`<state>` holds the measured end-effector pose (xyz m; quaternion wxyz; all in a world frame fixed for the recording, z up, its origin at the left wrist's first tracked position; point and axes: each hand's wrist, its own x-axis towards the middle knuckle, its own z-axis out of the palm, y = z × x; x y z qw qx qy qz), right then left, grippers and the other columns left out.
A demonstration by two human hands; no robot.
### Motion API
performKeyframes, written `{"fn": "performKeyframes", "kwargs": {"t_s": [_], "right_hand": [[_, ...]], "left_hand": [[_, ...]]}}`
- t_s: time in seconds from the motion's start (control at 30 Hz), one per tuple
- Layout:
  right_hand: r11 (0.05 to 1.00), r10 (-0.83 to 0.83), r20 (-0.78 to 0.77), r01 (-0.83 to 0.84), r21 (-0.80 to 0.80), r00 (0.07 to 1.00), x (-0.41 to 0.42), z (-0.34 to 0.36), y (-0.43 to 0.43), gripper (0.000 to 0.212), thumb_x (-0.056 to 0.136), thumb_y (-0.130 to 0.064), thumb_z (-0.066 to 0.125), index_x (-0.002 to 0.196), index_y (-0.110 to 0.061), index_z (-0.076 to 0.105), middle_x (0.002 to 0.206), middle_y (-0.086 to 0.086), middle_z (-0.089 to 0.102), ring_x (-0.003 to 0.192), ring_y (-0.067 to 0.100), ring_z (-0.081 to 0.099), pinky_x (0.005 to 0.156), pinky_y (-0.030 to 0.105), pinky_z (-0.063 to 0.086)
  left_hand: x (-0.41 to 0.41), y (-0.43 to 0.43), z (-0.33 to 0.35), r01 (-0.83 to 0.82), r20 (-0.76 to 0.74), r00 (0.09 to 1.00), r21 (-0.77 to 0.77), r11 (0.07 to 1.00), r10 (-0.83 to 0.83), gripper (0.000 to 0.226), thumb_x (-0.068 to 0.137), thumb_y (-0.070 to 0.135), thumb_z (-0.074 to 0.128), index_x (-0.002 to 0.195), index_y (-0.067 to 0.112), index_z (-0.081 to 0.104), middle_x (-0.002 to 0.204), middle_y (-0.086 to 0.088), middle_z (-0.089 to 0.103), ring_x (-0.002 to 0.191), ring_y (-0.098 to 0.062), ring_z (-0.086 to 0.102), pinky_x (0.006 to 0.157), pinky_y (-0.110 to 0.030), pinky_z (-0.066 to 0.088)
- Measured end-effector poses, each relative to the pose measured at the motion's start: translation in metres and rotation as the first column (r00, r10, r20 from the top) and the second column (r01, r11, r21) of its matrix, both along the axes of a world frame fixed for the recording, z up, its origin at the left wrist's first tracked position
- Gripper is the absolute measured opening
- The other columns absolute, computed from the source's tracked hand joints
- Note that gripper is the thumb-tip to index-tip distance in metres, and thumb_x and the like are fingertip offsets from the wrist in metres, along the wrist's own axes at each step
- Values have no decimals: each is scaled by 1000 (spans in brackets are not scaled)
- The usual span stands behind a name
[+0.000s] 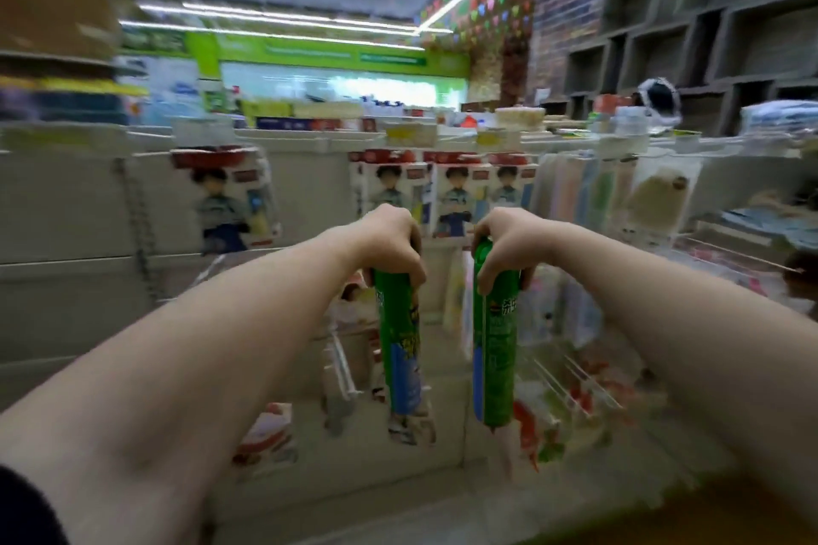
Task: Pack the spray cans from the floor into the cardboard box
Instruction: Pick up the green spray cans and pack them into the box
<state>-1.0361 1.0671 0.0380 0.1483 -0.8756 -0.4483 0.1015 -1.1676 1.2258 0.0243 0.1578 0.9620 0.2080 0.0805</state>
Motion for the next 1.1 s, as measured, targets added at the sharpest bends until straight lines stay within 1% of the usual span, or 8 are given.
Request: {"fn": "performKeyframes", "kwargs": {"t_s": [0.27, 0.4, 0.5, 0.67, 0.8, 0.9, 1.0, 1.1], "right_hand": [[948, 317, -19, -316, 34, 948, -116, 14, 112, 48, 65, -14, 93, 104, -7, 67, 100, 12, 67, 86, 29, 70, 57, 44, 63], [884, 467, -23, -466, 33, 884, -197, 15, 170, 48, 64, -11, 94, 104, -6, 68, 99, 13, 67, 83, 30, 71, 57, 46, 63], [820, 573, -38, -572, 25, 819, -267, 13, 209, 49, 63, -9, 93, 105, -5, 68, 99, 14, 67, 83, 31, 72, 57, 47, 63], [716, 698, -61, -697, 46, 713, -384, 7, 267, 45, 63, -10, 94, 100, -3, 69, 97, 15, 67, 79, 30, 72, 56, 46, 62], [623, 782, -94, -780, 67, 616, -477, 0, 306, 48, 64, -10, 94, 103, -3, 67, 99, 14, 66, 81, 31, 72, 56, 45, 63], [544, 838, -98, -837, 63, 537, -547, -8, 328, 49, 64, -11, 94, 104, -4, 66, 104, 14, 65, 85, 32, 71, 58, 44, 63], [454, 889, -92, -890, 41, 450, -616, -15, 347, 50, 63, -14, 95, 103, -6, 66, 103, 13, 66, 85, 31, 71, 58, 42, 63], [365, 927, -106, -931, 21, 361, -683, -22, 361, 49, 62, -12, 95, 102, -5, 67, 102, 14, 66, 84, 32, 71, 58, 44, 63]], "left_hand": [[-155, 59, 6, -320, 16, 947, -17, 947, 321, 23, 68, 21, 87, 85, 12, 75, 90, -10, 69, 76, -28, 72, 49, -41, 61], [-246, 86, 4, -455, 30, 890, -18, 890, 456, 22, 66, 22, 88, 81, 13, 75, 86, -9, 69, 74, -27, 72, 47, -40, 61], [-321, 105, 3, -556, 10, 831, -29, 831, 556, 24, 68, 23, 88, 85, 13, 75, 91, -9, 68, 78, -27, 71, 49, -40, 61], [-453, 135, 1, -698, -38, 715, 21, 716, 698, 27, 66, 30, 90, 84, 17, 75, 91, -7, 70, 80, -24, 70, 51, -37, 62], [-556, 149, -3, -778, -50, 625, 48, 627, 779, 24, 65, 30, 90, 80, 19, 75, 92, -6, 69, 81, -24, 69, 52, -38, 62], [-626, 149, -10, -841, -59, 535, 57, 538, 843, 24, 66, 31, 91, 78, 20, 74, 90, -5, 69, 80, -23, 68, 51, -38, 62], [-691, 146, -19, -890, -77, 444, 77, 449, 893, 25, 65, 36, 91, 78, 22, 73, 90, -2, 68, 82, -22, 67, 55, -39, 63], [-748, 136, -25, -938, -79, 338, 47, 342, 938, 27, 67, 33, 91, 84, 19, 74, 92, -3, 67, 82, -21, 66, 54, -38, 63]]}}
